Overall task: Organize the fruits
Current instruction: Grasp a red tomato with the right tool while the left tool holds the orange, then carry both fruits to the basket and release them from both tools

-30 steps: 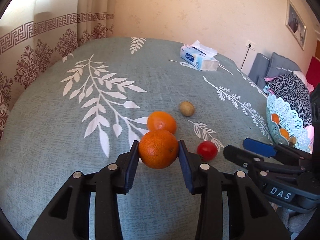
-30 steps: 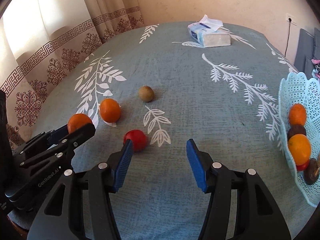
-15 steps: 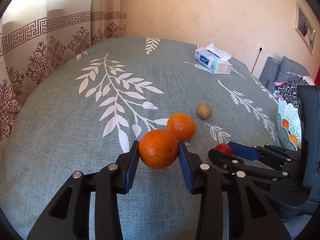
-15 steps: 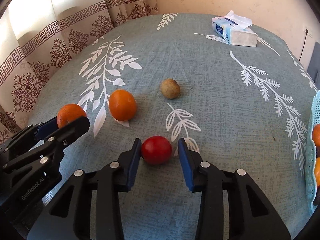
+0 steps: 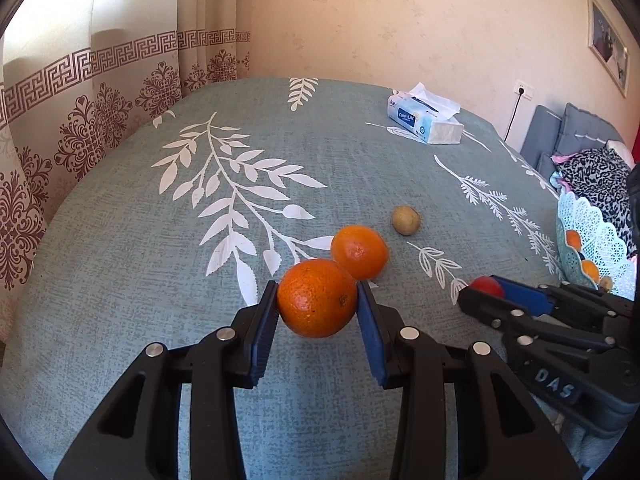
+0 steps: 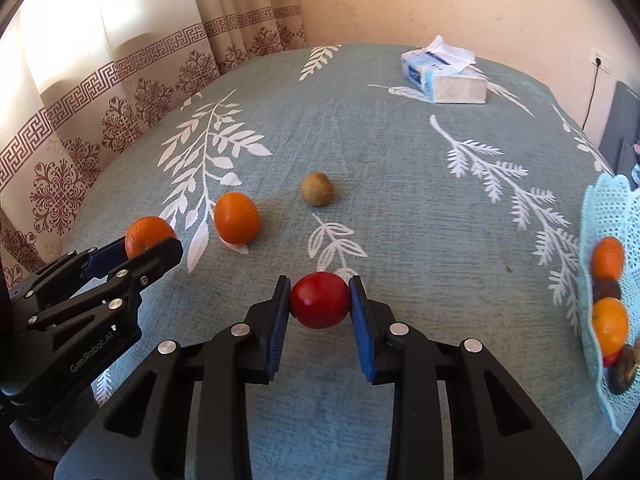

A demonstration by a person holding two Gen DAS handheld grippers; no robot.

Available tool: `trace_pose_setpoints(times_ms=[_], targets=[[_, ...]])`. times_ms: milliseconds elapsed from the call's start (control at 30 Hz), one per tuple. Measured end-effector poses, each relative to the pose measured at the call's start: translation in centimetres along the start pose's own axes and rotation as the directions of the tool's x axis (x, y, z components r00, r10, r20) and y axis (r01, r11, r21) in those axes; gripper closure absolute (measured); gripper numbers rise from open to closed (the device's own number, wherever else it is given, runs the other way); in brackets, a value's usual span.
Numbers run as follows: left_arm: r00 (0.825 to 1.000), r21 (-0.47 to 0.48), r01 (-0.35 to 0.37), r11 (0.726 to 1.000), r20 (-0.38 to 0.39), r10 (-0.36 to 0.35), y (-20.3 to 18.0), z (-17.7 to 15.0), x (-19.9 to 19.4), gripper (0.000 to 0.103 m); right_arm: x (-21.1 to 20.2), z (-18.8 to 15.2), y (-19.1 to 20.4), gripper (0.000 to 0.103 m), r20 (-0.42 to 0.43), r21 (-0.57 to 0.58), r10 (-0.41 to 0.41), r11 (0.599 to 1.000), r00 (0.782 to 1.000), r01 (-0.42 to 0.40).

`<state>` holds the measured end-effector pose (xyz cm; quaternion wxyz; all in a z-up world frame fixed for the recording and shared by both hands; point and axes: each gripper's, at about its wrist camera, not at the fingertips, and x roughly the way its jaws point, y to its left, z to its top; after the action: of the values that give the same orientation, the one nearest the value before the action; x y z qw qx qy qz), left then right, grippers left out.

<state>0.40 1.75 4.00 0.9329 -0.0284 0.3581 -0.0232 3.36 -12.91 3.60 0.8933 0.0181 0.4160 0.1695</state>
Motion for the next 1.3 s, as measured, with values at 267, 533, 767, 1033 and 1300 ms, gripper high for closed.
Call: trace_pose_setpoints(times_ms=[267, 533, 767, 1033, 1300], targets=[[1.0, 0.042, 0.009, 0.999, -0.005, -0.009, -1.7, -0.2, -0.3, 0.064, -3.0, -0.9, -2.2, 0.072, 0.051, 0.045, -0.031, 0.999, 0.998, 0.029], [1.0, 0.087, 0.02, 0.996, 0.003, -0.02, -3.6, -0.3, -0.9, 0.064, -5.9, -1.4, -4.6, 0.072, 0.109, 0.102, -0.066, 0.993, 0.992, 0.054], [0.999, 0.129, 0.03, 0.991, 0.009, -0.032, -5.5, -0.2, -1.3, 0.064, -7.8, -2.0, -6.8, 0.072, 0.144, 0.151, -0.099, 0.986, 0.985, 0.077], [0.999, 0.177, 0.046, 0.983, 0.009, -0.048, -7.7, -0.3, -1.5, 0.064, -10.0, -2.9, -9.7, 0.072, 0.17, 0.208, -0.154, 0.971, 0.973, 0.117], [0.997, 0.217, 0.07, 0.974, 0.005, -0.073, -9.8, -0.2, -1.5, 0.064, -12.2, -4.7, -14.3, 0.072, 0.176, 0.307, -0.247, 0.933, 0.953, 0.185]])
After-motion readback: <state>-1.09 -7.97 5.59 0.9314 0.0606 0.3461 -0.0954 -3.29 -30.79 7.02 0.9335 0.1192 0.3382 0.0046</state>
